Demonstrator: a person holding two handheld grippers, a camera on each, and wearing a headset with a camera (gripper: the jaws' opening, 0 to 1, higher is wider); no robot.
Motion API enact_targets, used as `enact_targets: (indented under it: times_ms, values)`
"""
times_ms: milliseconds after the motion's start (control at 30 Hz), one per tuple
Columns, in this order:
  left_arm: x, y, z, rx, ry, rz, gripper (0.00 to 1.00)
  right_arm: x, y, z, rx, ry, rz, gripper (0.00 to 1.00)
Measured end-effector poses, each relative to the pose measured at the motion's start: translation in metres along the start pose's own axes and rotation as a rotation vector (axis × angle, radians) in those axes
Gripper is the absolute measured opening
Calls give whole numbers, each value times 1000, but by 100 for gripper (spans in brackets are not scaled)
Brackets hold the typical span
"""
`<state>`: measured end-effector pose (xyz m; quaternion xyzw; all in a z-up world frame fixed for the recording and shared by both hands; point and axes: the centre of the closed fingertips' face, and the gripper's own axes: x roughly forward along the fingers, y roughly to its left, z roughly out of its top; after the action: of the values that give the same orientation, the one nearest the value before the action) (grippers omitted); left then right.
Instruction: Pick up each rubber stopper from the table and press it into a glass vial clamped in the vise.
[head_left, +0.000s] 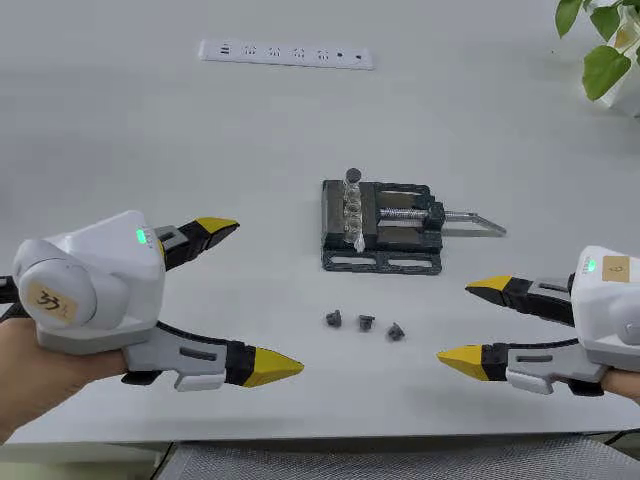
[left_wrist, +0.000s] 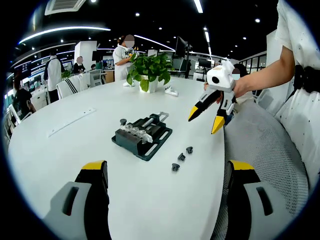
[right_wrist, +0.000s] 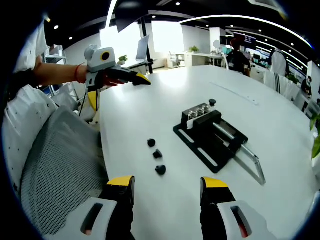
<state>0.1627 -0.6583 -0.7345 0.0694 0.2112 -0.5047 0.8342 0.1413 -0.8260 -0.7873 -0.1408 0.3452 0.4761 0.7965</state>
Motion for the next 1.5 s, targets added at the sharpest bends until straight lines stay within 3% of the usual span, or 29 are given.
enact_targets:
  times_ms: [167, 800, 1500]
  values:
    - [0, -1, 0, -2, -1, -1, 99, 10, 4, -5, 3, 5, 9, 43]
    - [5, -4, -3, -12, 5, -9, 99, 48, 11, -13, -97, 51, 20, 14]
    - [6, 0, -4, -20, -1, -9, 99, 55, 9, -15, -147, 72, 19, 0]
